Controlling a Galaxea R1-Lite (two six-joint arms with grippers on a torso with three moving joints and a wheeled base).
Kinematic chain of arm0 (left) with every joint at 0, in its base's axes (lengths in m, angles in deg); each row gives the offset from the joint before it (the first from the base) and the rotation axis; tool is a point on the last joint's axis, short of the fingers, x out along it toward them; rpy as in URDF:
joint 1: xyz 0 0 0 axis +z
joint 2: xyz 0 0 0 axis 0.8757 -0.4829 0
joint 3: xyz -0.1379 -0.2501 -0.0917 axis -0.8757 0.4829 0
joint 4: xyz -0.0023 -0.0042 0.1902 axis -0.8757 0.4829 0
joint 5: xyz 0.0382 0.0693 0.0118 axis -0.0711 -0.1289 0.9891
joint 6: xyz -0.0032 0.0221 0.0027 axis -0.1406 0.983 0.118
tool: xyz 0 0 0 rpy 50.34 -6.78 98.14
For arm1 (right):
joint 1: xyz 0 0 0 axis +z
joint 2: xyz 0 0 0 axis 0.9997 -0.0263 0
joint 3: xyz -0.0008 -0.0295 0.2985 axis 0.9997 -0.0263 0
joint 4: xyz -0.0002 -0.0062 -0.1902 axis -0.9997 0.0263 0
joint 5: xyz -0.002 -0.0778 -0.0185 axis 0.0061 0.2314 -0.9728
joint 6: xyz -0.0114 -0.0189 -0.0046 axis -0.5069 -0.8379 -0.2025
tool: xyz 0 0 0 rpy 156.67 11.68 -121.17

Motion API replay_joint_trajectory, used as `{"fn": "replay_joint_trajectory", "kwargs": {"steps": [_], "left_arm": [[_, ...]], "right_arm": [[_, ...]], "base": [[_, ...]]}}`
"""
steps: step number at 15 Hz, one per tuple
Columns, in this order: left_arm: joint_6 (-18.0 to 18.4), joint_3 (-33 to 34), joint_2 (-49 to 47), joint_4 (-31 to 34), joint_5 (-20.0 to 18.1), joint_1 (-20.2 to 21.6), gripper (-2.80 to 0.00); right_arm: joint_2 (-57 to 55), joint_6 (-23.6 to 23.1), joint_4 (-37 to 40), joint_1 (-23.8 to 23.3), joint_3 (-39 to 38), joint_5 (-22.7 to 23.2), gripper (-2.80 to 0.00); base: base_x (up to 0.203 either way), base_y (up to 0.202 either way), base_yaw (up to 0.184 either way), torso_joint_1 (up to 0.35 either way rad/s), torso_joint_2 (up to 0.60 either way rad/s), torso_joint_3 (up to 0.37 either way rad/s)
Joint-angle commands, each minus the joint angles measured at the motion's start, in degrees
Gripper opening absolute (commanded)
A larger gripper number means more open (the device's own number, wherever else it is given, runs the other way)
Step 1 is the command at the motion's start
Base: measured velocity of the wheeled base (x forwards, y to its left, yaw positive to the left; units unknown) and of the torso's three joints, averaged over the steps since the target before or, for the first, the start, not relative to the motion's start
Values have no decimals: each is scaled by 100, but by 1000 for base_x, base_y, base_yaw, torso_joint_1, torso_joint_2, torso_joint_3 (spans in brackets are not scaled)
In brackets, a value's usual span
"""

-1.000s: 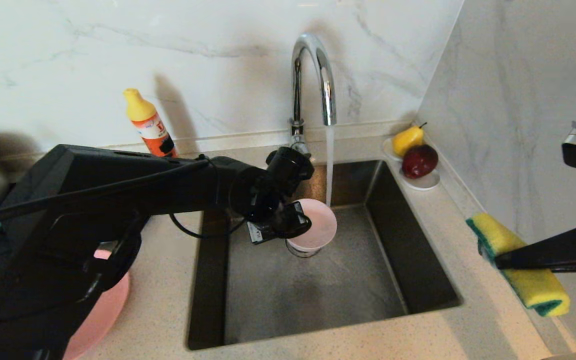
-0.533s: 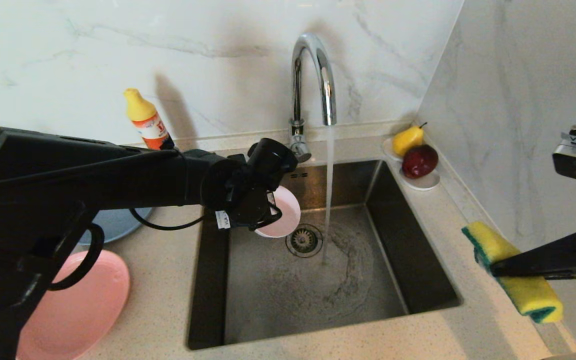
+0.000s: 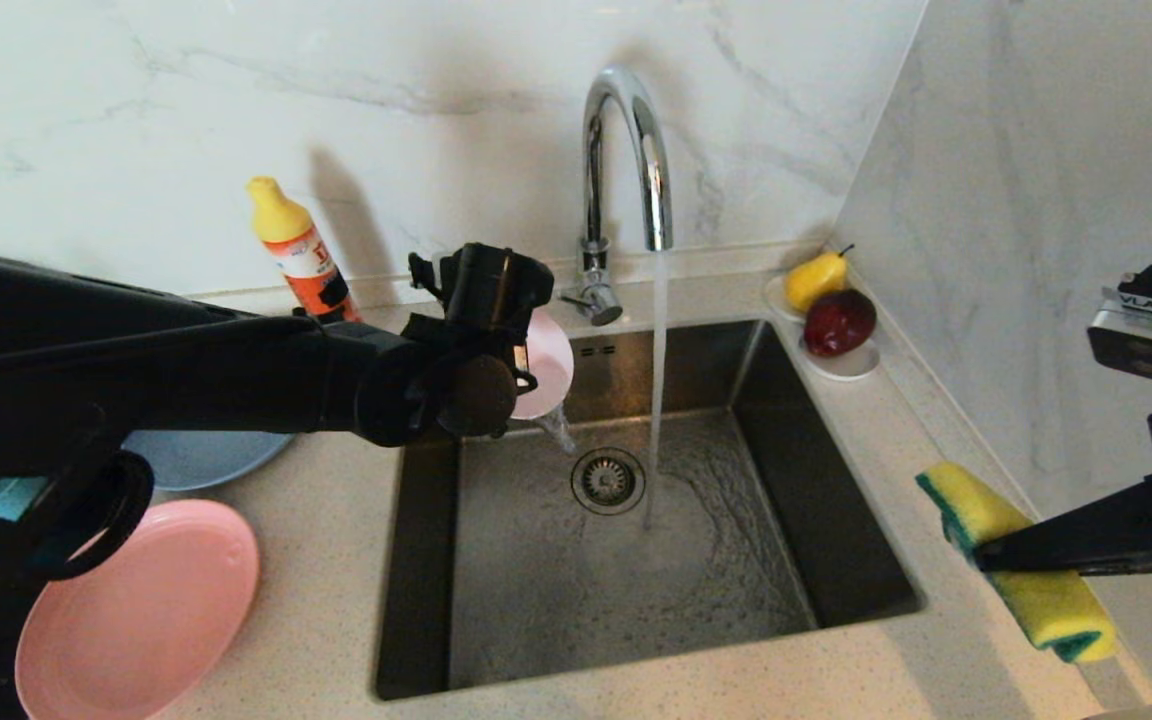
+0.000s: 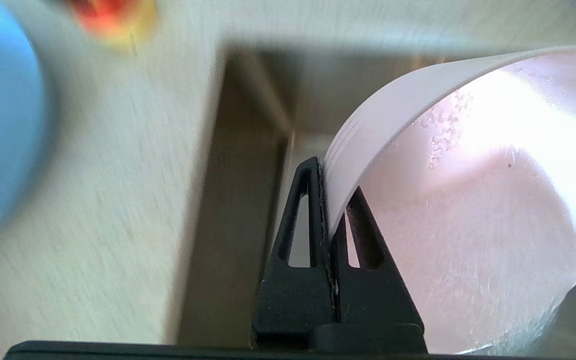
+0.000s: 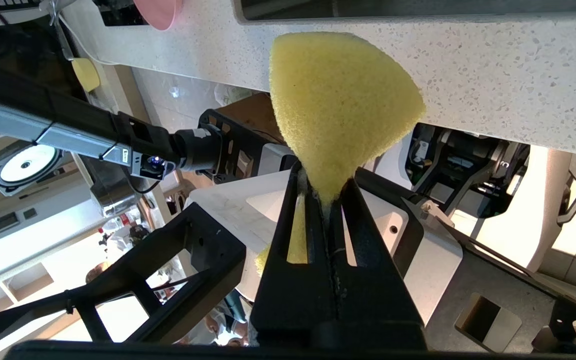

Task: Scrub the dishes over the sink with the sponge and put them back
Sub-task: Wash the bowl

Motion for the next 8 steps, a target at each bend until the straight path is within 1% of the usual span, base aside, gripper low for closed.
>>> {"fn": "replay_joint_trajectory", "kwargs": {"steps": [1, 2, 5, 8], "left_arm": [[592, 328, 321, -768, 46, 36, -280], [858, 475, 362, -1139, 63, 49, -280], [1754, 987, 458, -2640, 72, 64, -280], [2691, 1367, 474, -4400, 65, 106, -280]], "right_arm": [[-17, 10, 27, 9, -13, 17, -280], [-17, 10, 27, 9, -19, 17, -280], [-43, 10, 27, 9, -19, 54, -280], [-52, 2, 27, 9, -19, 88, -280]], "base": [[0, 0, 0, 0, 0, 0], [0, 0, 0, 0, 0, 0], [0, 0, 0, 0, 0, 0], [0, 0, 0, 0, 0, 0]]}}
